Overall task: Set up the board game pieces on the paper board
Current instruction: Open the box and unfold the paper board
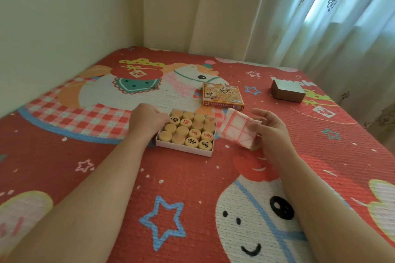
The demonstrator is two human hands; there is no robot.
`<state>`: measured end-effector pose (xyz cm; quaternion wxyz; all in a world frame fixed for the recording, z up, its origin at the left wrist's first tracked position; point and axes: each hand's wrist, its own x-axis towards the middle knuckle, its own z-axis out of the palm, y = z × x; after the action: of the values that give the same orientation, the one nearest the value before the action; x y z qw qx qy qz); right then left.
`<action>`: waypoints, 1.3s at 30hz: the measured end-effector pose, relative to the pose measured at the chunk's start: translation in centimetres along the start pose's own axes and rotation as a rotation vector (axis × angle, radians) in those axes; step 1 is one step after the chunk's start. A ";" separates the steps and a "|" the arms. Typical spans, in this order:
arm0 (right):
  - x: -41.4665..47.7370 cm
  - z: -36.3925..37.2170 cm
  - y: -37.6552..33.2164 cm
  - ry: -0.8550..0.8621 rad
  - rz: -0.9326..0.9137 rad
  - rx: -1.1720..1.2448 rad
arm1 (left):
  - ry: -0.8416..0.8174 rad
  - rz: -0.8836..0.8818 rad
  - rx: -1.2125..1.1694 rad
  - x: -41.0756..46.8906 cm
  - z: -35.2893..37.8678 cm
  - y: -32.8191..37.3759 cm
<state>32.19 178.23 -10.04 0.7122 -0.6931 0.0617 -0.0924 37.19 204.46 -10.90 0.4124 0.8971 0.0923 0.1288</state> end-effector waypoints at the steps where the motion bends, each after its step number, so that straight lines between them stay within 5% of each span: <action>1: 0.0 0.0 0.1 -0.007 0.002 -0.003 | 0.014 -0.017 -0.008 0.3 -0.3 -0.3; 17: -0.3 0.1 0.6 -0.050 0.031 -0.045 | 0.247 -0.134 0.155 2.7 -4.2 -3.7; 22: -0.1 0.3 0.6 -0.036 0.060 0.002 | 0.395 0.211 0.110 0.3 -3.1 0.0; 26: 0.1 0.8 0.2 -0.062 0.132 0.150 | -0.079 0.345 -0.263 -3.6 0.8 5.4; 31: 0.0 0.6 -0.4 -0.082 0.192 0.299 | -0.683 0.014 -0.810 -5.7 4.9 8.1; 34: 0.0 0.4 -0.4 -0.080 0.225 0.316 | -0.726 -0.039 -0.934 -5.9 5.9 8.0; 39: 0.0 0.8 -0.4 -0.175 0.263 0.290 | -0.629 0.110 -0.789 -5.5 6.2 6.5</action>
<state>32.34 178.98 -9.64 0.8131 -0.5747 0.0756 0.0540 34.25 194.31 -10.64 0.7204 0.6718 -0.1395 -0.1010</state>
